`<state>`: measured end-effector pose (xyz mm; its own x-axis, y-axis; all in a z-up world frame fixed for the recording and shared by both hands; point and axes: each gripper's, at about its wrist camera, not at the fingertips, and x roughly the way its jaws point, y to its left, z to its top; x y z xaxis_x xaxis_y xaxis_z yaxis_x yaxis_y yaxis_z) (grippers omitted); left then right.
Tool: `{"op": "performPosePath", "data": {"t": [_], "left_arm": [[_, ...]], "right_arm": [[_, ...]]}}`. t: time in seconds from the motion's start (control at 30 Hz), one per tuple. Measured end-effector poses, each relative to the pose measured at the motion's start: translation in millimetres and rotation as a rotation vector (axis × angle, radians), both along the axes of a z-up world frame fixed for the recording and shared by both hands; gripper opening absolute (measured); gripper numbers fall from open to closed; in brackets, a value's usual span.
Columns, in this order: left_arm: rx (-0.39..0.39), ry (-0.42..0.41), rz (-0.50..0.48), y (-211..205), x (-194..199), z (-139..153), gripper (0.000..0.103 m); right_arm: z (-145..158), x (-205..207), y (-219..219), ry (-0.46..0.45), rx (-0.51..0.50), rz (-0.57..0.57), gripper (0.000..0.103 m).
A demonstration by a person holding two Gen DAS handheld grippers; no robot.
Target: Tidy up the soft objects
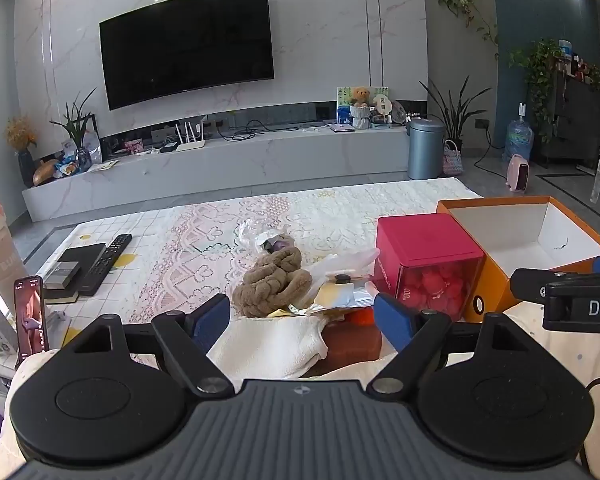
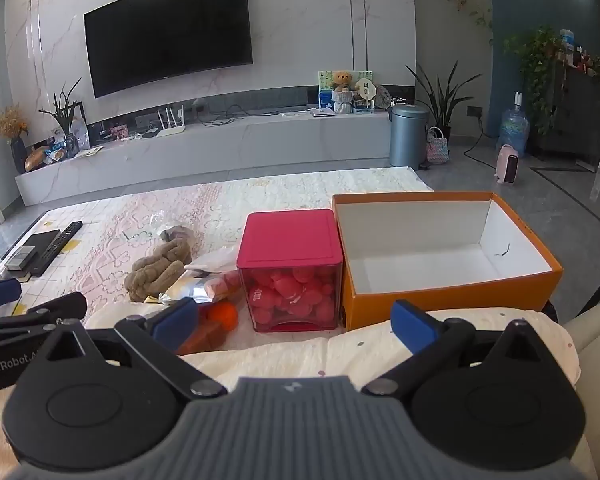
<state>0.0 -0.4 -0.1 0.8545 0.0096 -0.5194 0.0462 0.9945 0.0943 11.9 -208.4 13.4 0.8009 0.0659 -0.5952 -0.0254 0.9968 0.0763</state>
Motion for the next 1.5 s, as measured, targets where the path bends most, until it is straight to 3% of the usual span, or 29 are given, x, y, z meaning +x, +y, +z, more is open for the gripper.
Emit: {"op": "performPosePath", "data": {"t": [1.5], "left_arm": [[-0.011,0.011,0.006,4.5,2.0,-2.2,0.096]], "right_arm": [[0.0,0.3,-0.2,0.002,0.0,0.001,0.101]]}}
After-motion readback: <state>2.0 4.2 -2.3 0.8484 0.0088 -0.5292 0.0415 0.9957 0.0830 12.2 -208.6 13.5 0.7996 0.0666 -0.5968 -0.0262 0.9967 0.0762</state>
